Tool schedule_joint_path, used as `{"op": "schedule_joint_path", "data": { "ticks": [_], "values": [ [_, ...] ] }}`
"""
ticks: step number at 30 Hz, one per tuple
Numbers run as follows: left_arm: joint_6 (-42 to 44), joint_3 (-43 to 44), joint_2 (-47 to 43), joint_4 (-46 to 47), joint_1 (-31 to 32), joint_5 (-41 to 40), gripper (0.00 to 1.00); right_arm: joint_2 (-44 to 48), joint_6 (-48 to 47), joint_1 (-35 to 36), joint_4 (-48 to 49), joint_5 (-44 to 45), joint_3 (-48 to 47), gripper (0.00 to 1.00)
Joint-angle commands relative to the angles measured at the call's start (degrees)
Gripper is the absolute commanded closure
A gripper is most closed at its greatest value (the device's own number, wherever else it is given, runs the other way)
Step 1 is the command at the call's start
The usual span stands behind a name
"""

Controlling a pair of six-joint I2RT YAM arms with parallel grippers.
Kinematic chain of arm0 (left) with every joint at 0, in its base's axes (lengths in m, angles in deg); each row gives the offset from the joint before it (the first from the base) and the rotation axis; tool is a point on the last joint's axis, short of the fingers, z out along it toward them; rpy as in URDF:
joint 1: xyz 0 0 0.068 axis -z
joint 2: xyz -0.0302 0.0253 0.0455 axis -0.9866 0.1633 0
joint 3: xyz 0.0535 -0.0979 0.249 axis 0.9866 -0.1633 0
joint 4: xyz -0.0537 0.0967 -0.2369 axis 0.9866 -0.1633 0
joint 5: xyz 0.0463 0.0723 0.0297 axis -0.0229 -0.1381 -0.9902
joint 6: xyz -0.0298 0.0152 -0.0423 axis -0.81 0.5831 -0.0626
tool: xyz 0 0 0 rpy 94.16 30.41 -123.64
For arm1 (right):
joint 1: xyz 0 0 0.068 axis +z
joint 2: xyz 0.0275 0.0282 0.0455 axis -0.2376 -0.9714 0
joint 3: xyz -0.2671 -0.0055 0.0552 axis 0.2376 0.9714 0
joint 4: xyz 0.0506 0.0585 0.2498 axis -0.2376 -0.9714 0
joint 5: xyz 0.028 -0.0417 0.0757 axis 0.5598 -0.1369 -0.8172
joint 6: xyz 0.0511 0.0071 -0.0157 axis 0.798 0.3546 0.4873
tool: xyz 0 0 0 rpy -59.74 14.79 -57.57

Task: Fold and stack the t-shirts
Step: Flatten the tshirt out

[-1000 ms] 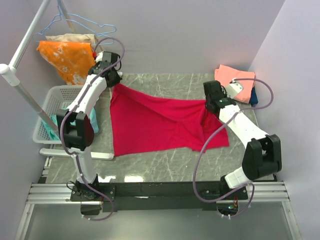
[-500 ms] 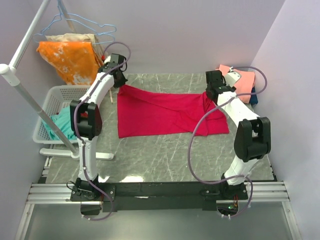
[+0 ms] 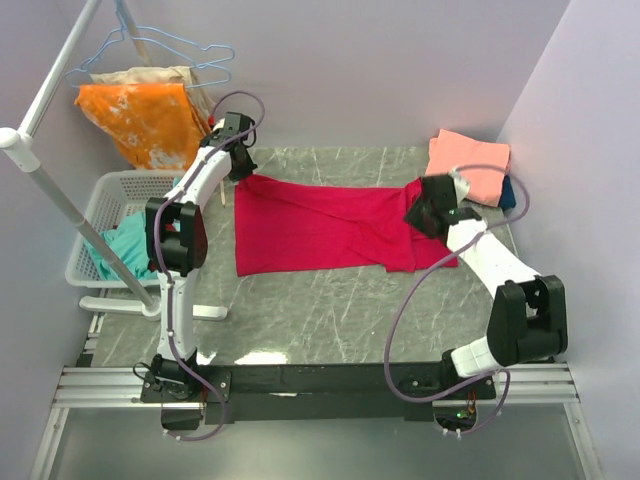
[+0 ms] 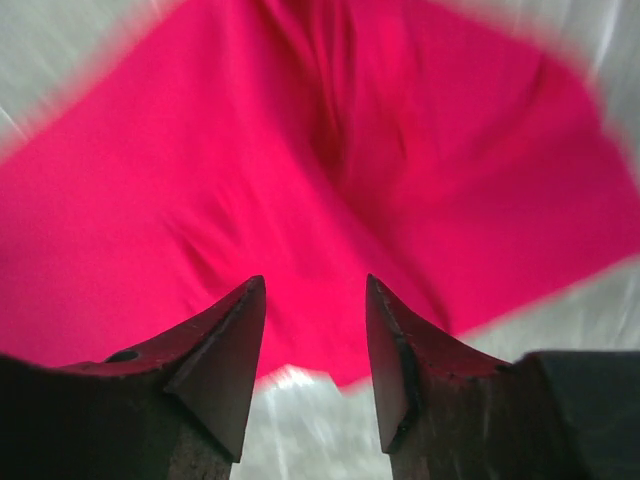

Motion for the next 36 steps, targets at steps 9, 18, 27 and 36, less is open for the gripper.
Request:
{"op": "schedule_joint_path", "data": {
  "ticks": [9,18,27,36],
  "values": [
    [0.93,-2.39,-1.98,1.63,-0.28,1.38,0.99,3.90,3.84,-0.31,-0.37,-9.63,12.79,0.46],
    [1.02,-3.71,-3.04,1.81,-0.28,1.03,0.99,3.54,4.46,-1.62,-0.11,-5.76,15.52,0.39],
    [1.11,-4.24,-3.48,1.63,-0.28,0.86,0.99,0.82,3.49,-3.47,4.02,-9.36,17.99,0.39],
    [1.37,-4.50,-4.01,1.72,-0.28,0.24,0.99,-2.16,2.26,-3.65,6.49,-10.41,17.02,0.44]
  ]
}}
